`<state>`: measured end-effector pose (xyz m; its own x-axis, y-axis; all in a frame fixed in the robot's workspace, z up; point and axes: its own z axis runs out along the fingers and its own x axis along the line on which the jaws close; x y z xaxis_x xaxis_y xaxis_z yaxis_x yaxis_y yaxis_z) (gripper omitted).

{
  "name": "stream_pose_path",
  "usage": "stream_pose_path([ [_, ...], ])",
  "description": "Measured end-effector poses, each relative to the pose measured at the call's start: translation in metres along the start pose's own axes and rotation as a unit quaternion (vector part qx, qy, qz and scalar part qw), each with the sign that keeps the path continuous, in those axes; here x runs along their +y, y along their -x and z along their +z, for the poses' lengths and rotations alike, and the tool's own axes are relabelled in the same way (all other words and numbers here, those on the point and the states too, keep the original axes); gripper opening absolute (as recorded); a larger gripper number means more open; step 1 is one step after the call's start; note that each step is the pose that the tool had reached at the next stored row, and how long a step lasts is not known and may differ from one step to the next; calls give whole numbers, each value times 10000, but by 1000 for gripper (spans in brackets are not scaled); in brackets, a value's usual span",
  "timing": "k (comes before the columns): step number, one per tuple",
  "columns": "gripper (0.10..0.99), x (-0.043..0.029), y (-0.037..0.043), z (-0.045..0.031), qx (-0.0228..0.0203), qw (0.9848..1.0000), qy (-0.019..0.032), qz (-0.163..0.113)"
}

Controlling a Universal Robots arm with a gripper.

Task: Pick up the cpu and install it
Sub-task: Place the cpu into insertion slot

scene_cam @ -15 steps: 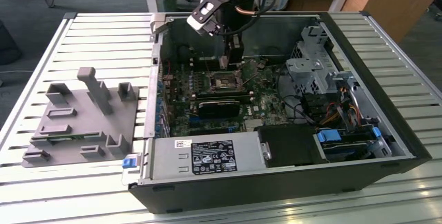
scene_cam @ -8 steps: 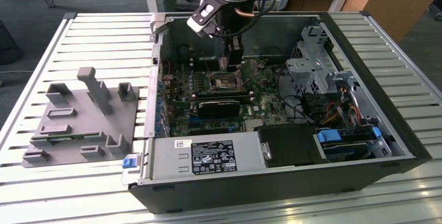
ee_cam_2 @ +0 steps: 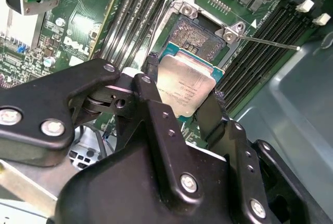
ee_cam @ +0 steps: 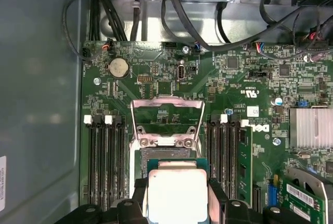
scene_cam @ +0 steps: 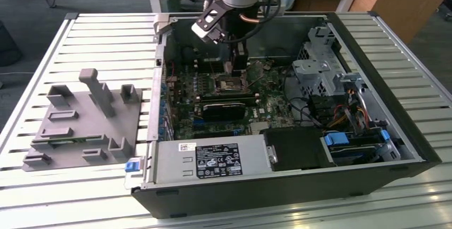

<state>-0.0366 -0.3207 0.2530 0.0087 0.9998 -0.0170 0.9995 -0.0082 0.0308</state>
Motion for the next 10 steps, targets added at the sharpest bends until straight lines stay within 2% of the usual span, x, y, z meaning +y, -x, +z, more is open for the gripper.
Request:
stream_pose_path([
  [10, 541, -1, -1, 39, -11, 10000, -1, -1],
])
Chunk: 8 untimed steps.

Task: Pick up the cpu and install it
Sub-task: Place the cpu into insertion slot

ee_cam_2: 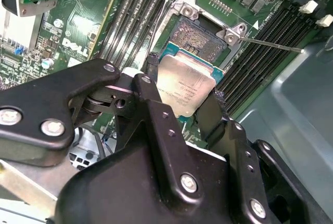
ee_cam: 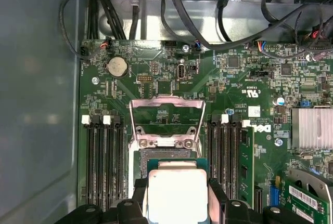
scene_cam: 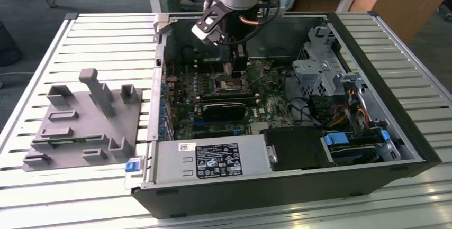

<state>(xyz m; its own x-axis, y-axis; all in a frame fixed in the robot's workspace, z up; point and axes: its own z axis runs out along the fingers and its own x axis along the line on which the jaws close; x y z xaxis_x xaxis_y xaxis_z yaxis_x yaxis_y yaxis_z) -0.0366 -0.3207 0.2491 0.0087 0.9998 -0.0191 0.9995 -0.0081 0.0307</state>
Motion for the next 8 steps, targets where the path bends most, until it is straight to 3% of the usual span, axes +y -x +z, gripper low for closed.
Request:
stream_pose_path([
  [8, 541, -1, 0, 19, -23, 10000, 1, -1],
])
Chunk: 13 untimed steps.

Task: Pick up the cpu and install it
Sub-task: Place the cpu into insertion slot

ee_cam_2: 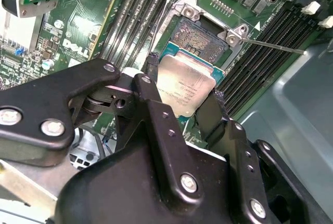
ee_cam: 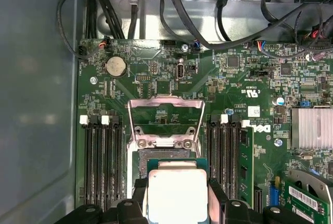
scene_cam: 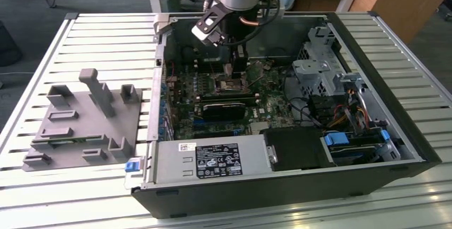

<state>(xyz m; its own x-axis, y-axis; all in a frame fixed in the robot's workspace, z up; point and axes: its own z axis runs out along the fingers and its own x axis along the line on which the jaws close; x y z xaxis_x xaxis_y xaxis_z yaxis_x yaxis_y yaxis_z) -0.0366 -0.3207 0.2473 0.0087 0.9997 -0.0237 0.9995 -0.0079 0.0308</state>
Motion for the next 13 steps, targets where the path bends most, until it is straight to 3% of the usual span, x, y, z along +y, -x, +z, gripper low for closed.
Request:
stream_pose_path([
  [13, 541, -3, -19, 78, -35, 10000, 0, -1],
])
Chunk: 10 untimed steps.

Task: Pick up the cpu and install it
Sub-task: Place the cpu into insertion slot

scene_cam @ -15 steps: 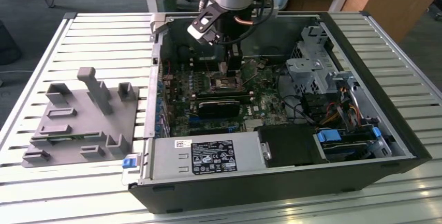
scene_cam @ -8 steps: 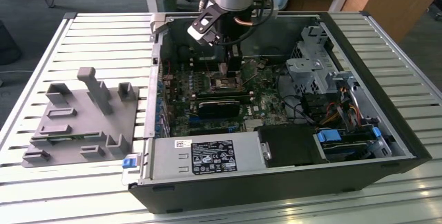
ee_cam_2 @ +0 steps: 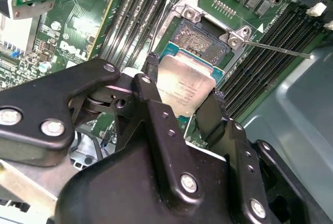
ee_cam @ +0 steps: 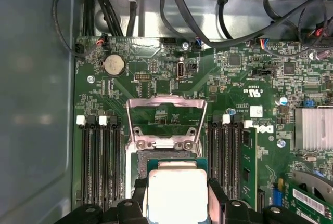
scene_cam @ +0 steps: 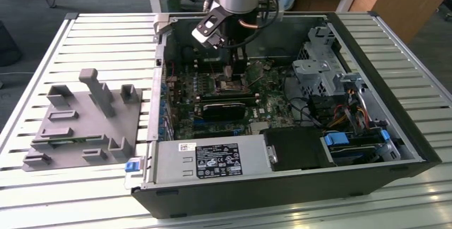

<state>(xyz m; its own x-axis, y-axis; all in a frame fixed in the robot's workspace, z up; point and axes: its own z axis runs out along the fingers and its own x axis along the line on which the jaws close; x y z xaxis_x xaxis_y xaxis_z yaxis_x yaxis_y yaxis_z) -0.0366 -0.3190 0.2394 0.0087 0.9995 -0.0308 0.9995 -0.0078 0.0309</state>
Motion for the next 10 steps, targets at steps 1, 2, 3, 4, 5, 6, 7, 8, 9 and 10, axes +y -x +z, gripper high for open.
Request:
stream_pose_path([
  [1, 541, 0, -2, 17, 0, 10000, 0, -1],
  [2, 541, -1, -3, 34, -1, 10000, 0, -1],
  [3, 541, -4, -4, 52, 0, 10000, 0, -2],
  [4, 541, -8, -5, 70, 0, 10000, 0, -8],
  [5, 541, -11, -5, 88, 1, 10000, 0, -17],
  [6, 541, -12, -7, 106, 0, 10000, 0, -25],
  [7, 541, -13, -10, 124, 0, 10000, 1, -26],
  [8, 541, -15, -14, 141, -1, 10000, 1, -25],
  [9, 541, -16, -21, 155, -3, 10000, 1, -25],
  [10, 541, -17, -26, 167, -4, 10000, 1, -26],
])
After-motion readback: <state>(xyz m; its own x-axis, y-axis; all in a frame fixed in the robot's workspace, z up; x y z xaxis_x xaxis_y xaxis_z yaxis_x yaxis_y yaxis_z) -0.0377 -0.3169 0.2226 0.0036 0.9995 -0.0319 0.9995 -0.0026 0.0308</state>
